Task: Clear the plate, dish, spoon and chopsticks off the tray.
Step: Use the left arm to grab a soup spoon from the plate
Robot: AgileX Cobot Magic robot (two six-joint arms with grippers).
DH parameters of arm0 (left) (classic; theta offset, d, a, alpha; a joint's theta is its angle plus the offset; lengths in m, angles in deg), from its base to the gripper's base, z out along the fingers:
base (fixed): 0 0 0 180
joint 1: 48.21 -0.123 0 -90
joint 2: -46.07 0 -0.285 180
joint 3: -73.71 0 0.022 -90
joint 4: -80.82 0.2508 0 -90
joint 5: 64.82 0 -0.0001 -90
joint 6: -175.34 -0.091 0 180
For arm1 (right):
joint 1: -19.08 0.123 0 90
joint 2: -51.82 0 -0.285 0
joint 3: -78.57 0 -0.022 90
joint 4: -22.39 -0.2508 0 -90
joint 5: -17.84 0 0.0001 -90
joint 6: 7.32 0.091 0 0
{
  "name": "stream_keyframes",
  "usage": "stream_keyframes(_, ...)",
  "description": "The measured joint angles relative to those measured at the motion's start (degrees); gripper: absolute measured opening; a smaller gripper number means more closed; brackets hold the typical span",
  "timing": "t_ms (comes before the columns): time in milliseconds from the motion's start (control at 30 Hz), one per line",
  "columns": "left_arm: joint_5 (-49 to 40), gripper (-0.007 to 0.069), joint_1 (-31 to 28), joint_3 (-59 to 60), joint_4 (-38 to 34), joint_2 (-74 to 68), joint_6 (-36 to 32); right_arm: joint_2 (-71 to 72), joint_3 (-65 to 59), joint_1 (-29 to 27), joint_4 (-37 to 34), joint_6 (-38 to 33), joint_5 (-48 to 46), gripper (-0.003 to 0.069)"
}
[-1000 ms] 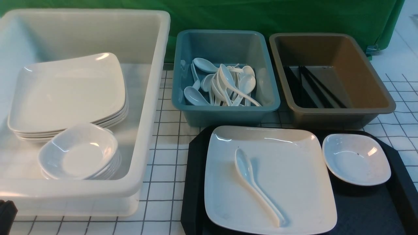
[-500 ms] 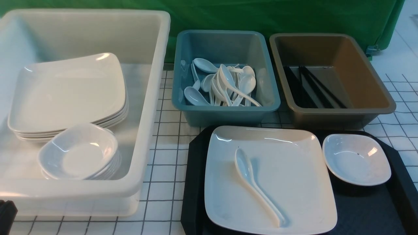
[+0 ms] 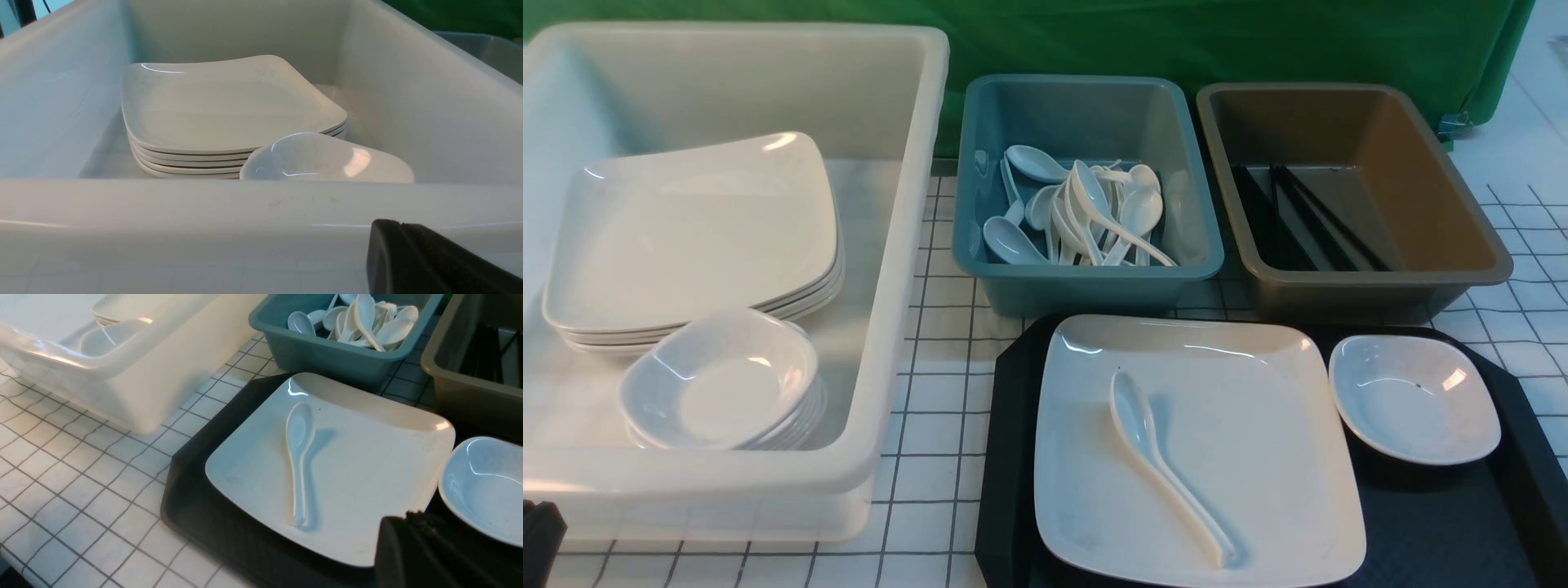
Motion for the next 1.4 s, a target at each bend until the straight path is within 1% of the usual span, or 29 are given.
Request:
stream_keyframes(300,0.0,0.0020,0.0,0.0,0.0,0.0,0.0,0.0,0.0,0.0,0.0,0.0,0.0,0.0071)
stream_keyframes(333,0.1,0.0020,0.0,0.0,-1.3,0.0,0.8,0.0,0.0,0.0,0.1,0.0,0.0,0.0075)
stream_keyframes(400,0.8,0.0020,0.0,0.0,-7.0,0.0,4.6,0.0,0.0,0.0,0.1,0.1,0.0,0.0078)
stream_keyframes(433,1.0,0.0020,0.0,0.0,-7.9,0.0,5.2,0.0,0.0,0.0,0.1,0.1,0.0,0.0078)
stream_keyframes(467,2.2,0.0020,0.0,0.0,-16.5,0.0,9.5,0.0,0.0,0.0,0.1,0.1,0.0,0.0080)
stream_keyframes(567,4.5,0.0020,0.0,0.0,-32.1,0.0,17.5,0.0,0.0,0.0,0.1,0.1,0.2,0.0084)
stream_keyframes(633,5.4,0.0020,0.0,0.0,-37.2,0.0,19.4,0.0,0.0,0.0,0.1,0.1,0.3,0.0087)
stream_keyframes(667,5.7,0.0020,0.0,0.0,-38.6,0.0,19.9,0.0,0.0,0.0,0.1,0.1,0.4,0.0088)
stream_keyframes(900,6.0,0.0020,0.0,0.0,-42.5,0.0,21.0,0.0,0.0,0.0,0.1,0.1,0.4,0.0106)
stream_keyframes(1033,5.4,0.0020,0.0,0.0,-43.3,0.0,21.0,0.0,0.0,0.0,0.1,0.1,0.4,0.0116)
stream_keyframes(1200,0.4,0.0020,0.0,-5.6,-43.2,0.1,20.7,-0.6,0.0,0.0,0.1,0.1,0.4,0.0123)
stream_keyframes(1300,-6.5,0.0021,0.0,-14.1,-40.9,-1.7,19.8,-2.9,0.0,0.0,0.1,0.1,0.5,0.0125)
stream_keyframes(1400,-19.7,0.0021,0.0,-24.3,-36.2,-7.5,19.4,-5.5,0.0,0.0,0.1,0.1,0.6,0.0125)
